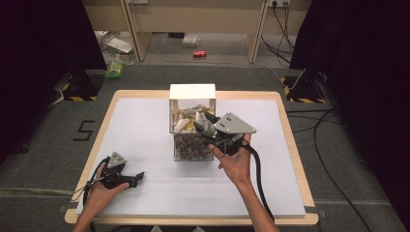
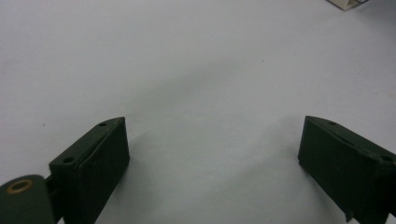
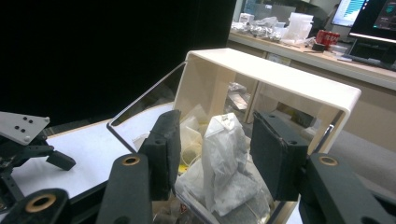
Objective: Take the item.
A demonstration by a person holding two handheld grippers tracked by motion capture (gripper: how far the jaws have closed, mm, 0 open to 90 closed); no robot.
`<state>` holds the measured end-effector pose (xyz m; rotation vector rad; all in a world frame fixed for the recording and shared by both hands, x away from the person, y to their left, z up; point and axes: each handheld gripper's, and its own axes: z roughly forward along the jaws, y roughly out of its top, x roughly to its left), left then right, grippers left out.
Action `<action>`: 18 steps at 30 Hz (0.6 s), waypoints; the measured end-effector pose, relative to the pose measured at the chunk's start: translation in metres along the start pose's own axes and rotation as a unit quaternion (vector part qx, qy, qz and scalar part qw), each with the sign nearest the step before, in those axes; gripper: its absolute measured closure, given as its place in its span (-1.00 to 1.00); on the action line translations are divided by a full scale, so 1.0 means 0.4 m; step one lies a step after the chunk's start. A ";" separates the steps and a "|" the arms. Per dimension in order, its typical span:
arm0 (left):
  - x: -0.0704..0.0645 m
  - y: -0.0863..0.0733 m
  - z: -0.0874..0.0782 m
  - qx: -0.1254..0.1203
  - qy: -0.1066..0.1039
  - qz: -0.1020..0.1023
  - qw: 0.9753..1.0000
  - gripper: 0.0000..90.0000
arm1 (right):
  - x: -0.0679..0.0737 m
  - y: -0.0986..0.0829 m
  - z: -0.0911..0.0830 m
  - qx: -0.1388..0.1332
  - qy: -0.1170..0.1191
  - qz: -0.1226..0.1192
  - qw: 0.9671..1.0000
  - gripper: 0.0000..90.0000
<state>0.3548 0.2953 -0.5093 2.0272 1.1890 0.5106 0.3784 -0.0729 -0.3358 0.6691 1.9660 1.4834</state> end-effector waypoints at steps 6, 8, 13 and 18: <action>0.000 0.000 0.000 0.000 0.000 0.000 1.000 -0.83 | 0.003 -0.006 0.024 0.008 -0.007 -0.007 1.000 0.28; 0.000 0.000 0.000 0.000 0.000 0.000 1.000 -0.83 | 0.004 -0.007 0.031 0.011 -0.011 -0.010 1.000 0.32; 0.000 0.000 0.000 0.000 0.000 0.000 1.000 -0.83 | 0.003 -0.009 0.041 0.019 -0.020 -0.013 1.000 0.53; 0.000 0.000 0.000 0.000 0.000 0.000 1.000 -0.83 | 0.003 -0.010 0.040 0.022 -0.020 -0.019 0.999 0.84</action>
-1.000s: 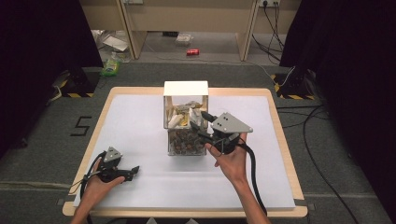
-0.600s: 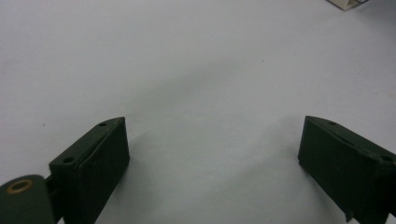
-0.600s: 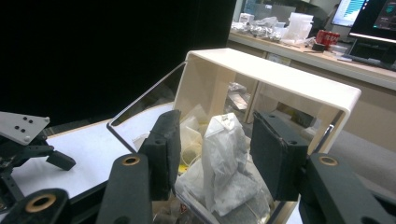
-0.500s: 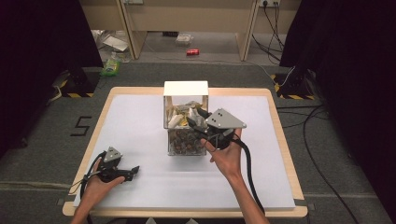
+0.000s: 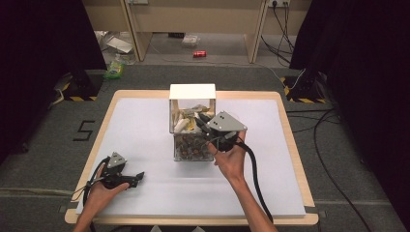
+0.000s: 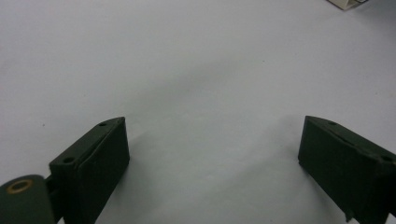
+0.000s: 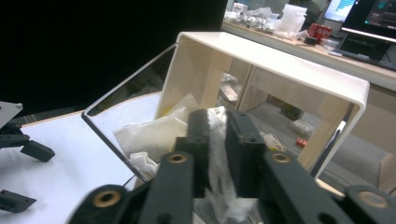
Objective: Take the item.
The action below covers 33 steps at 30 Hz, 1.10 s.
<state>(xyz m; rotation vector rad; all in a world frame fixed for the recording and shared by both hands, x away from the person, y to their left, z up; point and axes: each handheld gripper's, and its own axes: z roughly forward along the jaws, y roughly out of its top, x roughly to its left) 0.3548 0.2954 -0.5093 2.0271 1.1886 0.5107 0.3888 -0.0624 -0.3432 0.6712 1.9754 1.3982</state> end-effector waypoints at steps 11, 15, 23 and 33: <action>0.000 0.000 0.000 0.000 0.000 0.000 1.000 -0.83 | -0.006 0.014 -0.028 -0.017 0.020 0.001 1.000 0.99; 0.000 0.000 0.000 0.000 0.000 0.000 1.000 -0.83 | -0.007 0.020 -0.036 -0.020 0.022 0.001 1.000 0.99; 0.000 0.000 0.000 0.000 0.000 0.000 1.000 -0.83 | -0.011 0.028 -0.052 -0.028 0.023 0.007 0.999 0.99; 0.000 0.000 0.000 0.000 0.000 0.000 1.000 -0.83 | -0.023 0.045 -0.091 -0.042 0.020 0.011 0.999 0.99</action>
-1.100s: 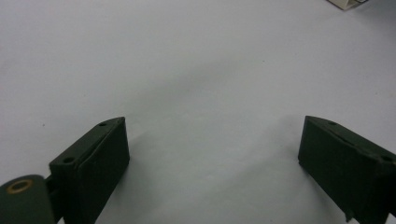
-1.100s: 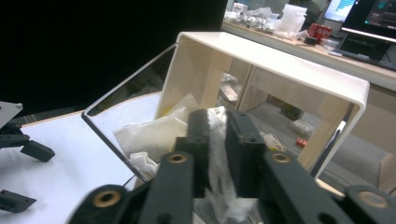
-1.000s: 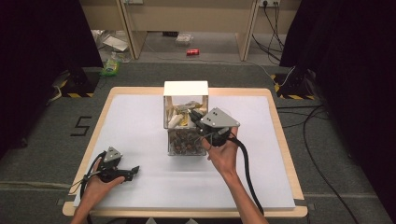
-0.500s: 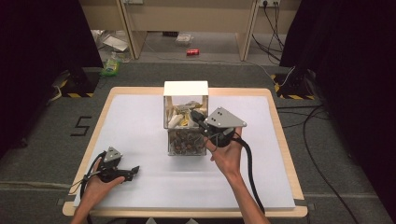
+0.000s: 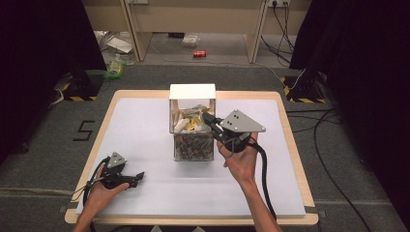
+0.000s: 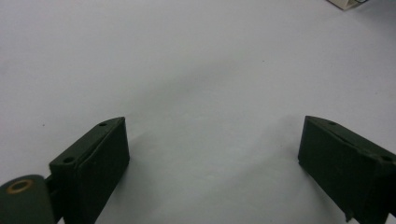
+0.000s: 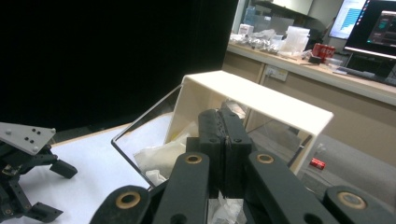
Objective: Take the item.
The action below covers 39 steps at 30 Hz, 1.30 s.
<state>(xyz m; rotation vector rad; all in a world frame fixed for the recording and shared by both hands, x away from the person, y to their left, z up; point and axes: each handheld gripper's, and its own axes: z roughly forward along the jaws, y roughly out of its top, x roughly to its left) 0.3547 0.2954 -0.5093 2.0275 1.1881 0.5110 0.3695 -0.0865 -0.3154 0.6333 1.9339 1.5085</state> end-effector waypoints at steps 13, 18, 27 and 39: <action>0.000 0.000 0.000 0.000 0.000 0.000 1.000 -0.83 | -0.019 0.028 -0.082 -0.013 -0.014 0.007 1.000 0.99; 0.000 0.000 0.000 0.000 0.000 0.000 1.000 -0.83 | -0.042 0.025 -0.119 -0.015 -0.026 0.015 0.999 0.99; 0.000 0.000 0.000 0.000 0.000 0.000 1.000 -0.83 | -0.097 0.005 -0.161 -0.009 -0.062 0.028 0.998 0.99; 0.000 0.000 0.000 0.000 0.000 0.000 1.000 -0.83 | -0.167 -0.066 -0.125 0.020 -0.093 0.051 0.994 0.99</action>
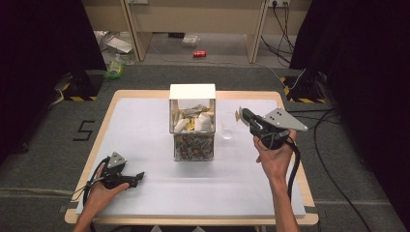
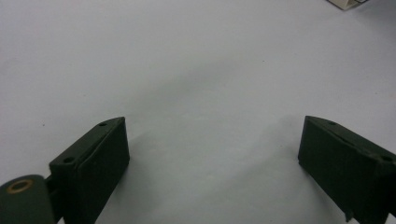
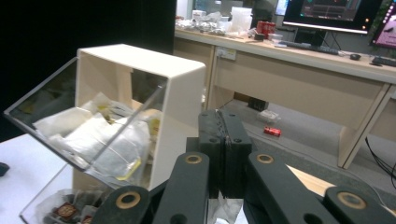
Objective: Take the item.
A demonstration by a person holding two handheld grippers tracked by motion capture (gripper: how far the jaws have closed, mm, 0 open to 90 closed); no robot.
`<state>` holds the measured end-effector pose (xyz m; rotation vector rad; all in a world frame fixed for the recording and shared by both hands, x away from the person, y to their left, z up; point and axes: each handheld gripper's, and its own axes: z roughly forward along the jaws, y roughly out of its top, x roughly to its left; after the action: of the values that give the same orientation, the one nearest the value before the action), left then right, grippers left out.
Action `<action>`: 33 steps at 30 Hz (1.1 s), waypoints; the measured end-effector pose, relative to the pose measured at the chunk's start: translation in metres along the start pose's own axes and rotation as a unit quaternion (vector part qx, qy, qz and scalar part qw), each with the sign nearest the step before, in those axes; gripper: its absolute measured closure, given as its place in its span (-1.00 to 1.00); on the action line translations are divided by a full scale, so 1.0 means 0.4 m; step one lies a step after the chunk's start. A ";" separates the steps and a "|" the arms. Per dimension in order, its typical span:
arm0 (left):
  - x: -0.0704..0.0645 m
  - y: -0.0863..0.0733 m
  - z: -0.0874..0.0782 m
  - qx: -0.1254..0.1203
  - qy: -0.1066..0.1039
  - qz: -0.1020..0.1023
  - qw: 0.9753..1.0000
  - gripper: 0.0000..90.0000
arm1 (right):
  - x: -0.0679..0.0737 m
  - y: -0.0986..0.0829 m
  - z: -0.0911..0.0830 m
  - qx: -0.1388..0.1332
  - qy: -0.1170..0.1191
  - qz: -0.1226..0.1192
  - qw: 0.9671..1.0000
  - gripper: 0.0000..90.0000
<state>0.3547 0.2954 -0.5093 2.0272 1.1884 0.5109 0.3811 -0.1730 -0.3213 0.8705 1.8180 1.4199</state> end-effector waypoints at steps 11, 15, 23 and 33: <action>0.000 0.000 0.000 0.000 0.000 0.000 1.000 -0.83 | -0.027 -0.046 0.050 0.022 -0.008 0.013 1.000 0.99; 0.000 0.000 0.000 0.000 0.000 0.000 1.000 -0.83 | -0.032 -0.057 0.066 0.022 -0.010 0.016 1.000 0.99; 0.000 0.000 0.000 0.000 0.000 0.000 1.000 -0.83 | -0.041 -0.074 0.097 0.031 -0.014 0.017 0.999 0.99; 0.000 0.000 0.000 0.001 0.000 0.000 1.000 -0.83 | -0.047 -0.090 0.132 0.039 -0.019 0.014 0.999 0.99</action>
<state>0.3548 0.2955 -0.5093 2.0286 1.1881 0.5106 0.4314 -0.1670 -0.3645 0.9587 1.8503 1.3473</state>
